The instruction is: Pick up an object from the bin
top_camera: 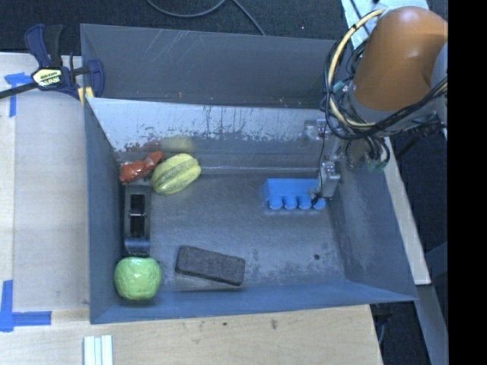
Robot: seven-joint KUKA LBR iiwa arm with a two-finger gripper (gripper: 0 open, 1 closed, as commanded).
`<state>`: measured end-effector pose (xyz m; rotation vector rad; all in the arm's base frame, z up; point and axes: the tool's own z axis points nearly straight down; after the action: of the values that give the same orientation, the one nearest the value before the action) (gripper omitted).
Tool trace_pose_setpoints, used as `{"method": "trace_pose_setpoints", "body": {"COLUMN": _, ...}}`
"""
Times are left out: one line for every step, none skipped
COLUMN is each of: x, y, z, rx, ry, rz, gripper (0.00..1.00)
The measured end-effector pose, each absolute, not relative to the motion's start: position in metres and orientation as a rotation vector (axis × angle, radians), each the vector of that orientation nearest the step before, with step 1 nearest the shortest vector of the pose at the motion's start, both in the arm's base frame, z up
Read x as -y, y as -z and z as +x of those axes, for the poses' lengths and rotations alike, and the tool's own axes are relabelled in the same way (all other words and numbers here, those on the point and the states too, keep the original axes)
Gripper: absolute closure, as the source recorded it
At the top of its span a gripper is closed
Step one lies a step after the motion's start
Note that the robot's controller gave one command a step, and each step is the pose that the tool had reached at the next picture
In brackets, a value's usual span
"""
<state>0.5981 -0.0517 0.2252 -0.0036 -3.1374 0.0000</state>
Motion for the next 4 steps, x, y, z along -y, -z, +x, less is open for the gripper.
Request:
{"method": "trace_pose_setpoints", "body": {"x": 0.051, "y": -0.231, "z": 0.599, "rx": 3.146, "ry": -0.001, "rz": -0.002, "gripper": 0.00}}
{"method": "trace_pose_setpoints", "body": {"x": 0.067, "y": -0.157, "z": 0.609, "rx": 3.148, "ry": -0.001, "rz": 0.021, "gripper": 0.00}}
{"method": "trace_pose_setpoints", "body": {"x": 0.073, "y": -0.116, "z": 0.611, "rx": 3.140, "ry": 0.001, "rz": -0.036, "gripper": 0.00}}
{"method": "trace_pose_setpoints", "body": {"x": 0.084, "y": -0.157, "z": 0.617, "rx": 3.155, "ry": -0.002, "rz": -0.120, "gripper": 0.00}}
